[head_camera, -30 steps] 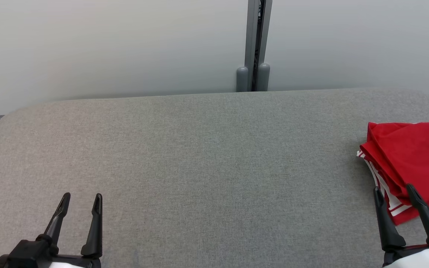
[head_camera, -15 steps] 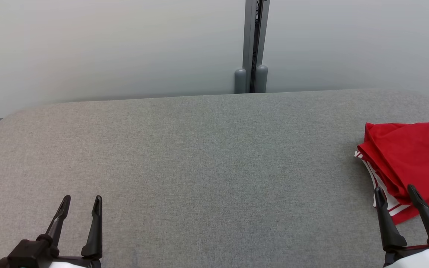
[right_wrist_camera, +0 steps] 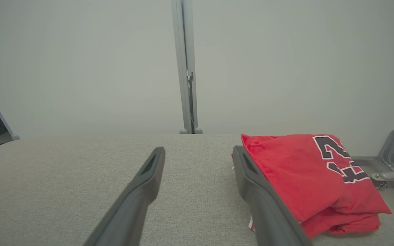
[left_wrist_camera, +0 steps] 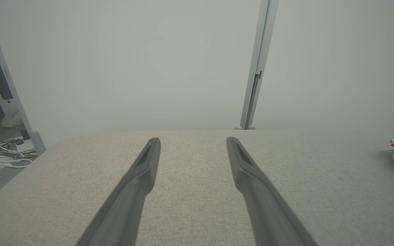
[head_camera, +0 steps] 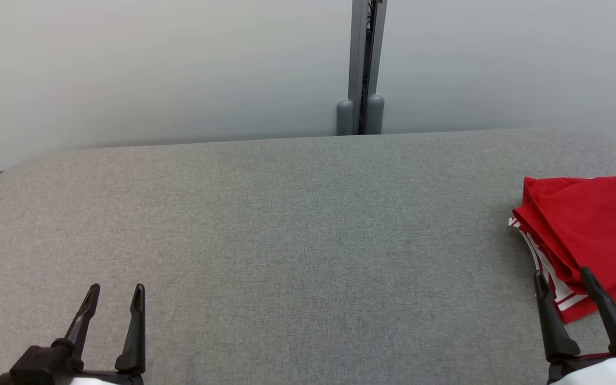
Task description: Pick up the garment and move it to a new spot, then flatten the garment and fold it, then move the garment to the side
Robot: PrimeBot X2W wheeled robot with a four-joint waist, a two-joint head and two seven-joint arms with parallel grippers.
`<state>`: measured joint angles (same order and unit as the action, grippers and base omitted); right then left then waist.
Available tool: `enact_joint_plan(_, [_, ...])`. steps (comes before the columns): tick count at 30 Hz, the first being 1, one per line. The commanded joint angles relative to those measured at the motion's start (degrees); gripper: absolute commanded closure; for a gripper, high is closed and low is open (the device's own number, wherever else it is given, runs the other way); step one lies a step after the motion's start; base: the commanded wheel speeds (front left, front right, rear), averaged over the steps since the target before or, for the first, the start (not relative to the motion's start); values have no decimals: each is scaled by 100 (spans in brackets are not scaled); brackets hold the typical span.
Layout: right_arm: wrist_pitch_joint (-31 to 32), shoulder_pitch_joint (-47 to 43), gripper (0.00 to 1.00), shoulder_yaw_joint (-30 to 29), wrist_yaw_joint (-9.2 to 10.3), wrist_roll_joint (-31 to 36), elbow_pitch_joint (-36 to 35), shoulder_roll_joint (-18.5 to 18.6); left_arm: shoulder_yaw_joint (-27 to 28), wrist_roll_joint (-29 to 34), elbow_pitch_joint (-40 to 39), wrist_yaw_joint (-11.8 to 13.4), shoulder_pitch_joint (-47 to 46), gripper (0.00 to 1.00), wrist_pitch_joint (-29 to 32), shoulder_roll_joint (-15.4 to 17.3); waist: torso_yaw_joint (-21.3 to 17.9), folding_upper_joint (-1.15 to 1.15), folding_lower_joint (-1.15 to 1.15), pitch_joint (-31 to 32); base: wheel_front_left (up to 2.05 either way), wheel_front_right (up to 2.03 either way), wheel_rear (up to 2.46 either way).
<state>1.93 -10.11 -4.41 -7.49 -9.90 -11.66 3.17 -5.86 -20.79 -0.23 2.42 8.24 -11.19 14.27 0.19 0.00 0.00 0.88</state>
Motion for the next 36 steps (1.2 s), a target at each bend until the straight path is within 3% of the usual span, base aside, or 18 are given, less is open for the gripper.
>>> enact_joint_plan(1, [-9,3,0,20,-2,-15,31,-1,1,-28,5,27,50,0,-9,47,-1,0,0,-2,0,0,0])
enact_joint_plan(13, [13,-43,0,-7,-2,-50,-14,-7,-35,-31,55,61,15,0,-41,67,36,0,0,-15,0,0,0])
enact_joint_plan(14, [6,-1,100,-6,0,-28,-16,-9,-49,-33,58,24,0,100,-19,27,35,0,0,-16,0,0,0])
enact_joint_plan(18, [10,-10,100,2,0,-122,167,-65,-104,-122,202,6,42,100,1,-97,35,0,0,-16,0,0,0])
enact_joint_plan(36, [368,486,100,-161,0,-2282,868,125,-102,-1877,303,-214,-194,100,17,-346,27,0,0,-29,0,0,0])
